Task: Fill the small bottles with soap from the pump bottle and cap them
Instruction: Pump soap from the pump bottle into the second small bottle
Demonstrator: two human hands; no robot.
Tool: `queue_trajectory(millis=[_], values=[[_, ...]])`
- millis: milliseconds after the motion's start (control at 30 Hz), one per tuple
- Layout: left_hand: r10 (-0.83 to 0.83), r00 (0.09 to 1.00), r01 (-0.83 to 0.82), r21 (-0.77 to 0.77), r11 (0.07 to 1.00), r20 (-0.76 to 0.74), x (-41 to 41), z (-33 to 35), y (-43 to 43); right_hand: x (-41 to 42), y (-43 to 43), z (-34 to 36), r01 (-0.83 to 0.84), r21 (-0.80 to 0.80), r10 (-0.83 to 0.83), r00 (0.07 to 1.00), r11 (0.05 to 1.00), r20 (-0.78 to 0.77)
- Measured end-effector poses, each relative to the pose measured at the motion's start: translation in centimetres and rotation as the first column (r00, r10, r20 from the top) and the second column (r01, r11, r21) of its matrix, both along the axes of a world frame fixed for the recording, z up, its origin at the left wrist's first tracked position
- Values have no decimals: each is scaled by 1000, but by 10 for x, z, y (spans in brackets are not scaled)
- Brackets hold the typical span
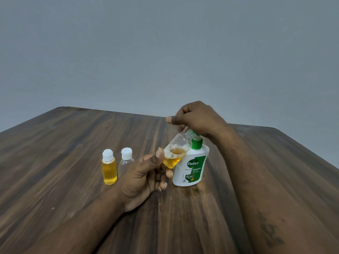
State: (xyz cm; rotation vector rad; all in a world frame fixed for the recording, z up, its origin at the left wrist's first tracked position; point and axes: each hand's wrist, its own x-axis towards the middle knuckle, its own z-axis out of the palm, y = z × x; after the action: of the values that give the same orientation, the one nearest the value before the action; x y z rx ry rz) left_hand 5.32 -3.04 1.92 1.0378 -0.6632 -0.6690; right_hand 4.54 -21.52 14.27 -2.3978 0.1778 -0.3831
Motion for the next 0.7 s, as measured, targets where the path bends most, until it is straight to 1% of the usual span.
queue_trajectory(millis=[100, 167, 267, 367, 433, 467, 533, 600, 633, 700], values=[[17, 1000, -17, 14, 1000, -16, 1, -1, 0, 2, -3, -6, 1, 36, 5, 985, 999, -174], [23, 1000, -23, 21, 1000, -19, 1, -2, 0, 2, -5, -9, 13, 106, 11, 975, 994, -220], [22, 1000, -21, 21, 1000, -19, 1, -1, 0, 1, -4, -6, -4, 120, 27, 980, 993, -195], [0, 1000, 0, 13, 1000, -16, 0, 0, 0, 2, -2, -3, -3, 27, 5, 998, 1000, -67], [-5, 1000, 5, 12, 1000, -15, 0, 0, 0, 2, -2, -2, 32, 30, -32, 999, 999, 23], [-6, 1000, 6, 11, 1000, -12, 0, 1, 0, 1, -1, -1, 37, 42, -39, 998, 998, 39], [-7, 1000, 7, 7, 1000, -6, 0, 1, 0, 1, 0, -1, 21, 42, -21, 1000, 999, 5], [-2, 1000, 2, 6, 1000, -10, 0, 1, 0, 2, -1, -3, 11, 32, -8, 996, 999, -84], [3, 1000, -3, 10, 1000, -14, 0, 0, 0, 2, -3, -6, 18, 50, -11, 991, 999, -134], [10, 1000, -10, 18, 1000, -24, 1, -1, 0, 2, -4, -9, 31, 143, -2, 981, 989, -196]])
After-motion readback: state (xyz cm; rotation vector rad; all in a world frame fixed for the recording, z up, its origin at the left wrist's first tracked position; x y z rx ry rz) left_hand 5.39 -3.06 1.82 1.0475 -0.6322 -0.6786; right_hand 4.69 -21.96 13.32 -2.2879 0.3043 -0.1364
